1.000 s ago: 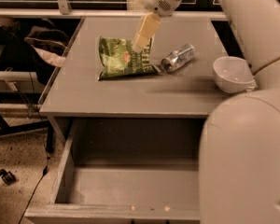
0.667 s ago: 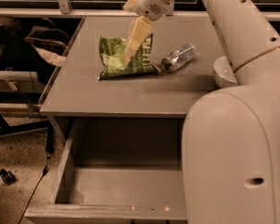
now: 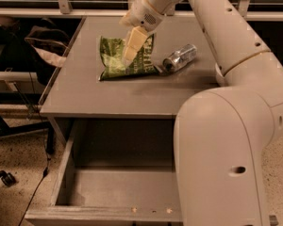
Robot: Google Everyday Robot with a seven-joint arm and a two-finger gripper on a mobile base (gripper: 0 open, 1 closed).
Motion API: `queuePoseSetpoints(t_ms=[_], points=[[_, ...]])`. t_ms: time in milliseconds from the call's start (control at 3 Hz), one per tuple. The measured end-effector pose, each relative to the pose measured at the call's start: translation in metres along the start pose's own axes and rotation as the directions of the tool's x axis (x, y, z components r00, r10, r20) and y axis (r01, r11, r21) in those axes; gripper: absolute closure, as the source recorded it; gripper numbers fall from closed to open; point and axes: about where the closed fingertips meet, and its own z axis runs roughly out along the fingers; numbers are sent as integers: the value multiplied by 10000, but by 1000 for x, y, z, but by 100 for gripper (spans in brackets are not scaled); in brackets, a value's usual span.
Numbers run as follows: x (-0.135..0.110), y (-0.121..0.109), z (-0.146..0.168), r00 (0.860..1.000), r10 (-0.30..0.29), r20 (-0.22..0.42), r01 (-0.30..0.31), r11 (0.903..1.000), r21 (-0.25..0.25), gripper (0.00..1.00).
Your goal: Place green jalapeno chip bag into top drawer
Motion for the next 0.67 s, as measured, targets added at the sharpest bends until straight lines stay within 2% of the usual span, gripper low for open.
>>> queuePoseSetpoints(t_ms=[333, 667], points=[[14, 0, 13, 9988, 418, -261, -419, 9991, -23, 4], [14, 0, 13, 9988, 418, -261, -419, 9991, -23, 27]])
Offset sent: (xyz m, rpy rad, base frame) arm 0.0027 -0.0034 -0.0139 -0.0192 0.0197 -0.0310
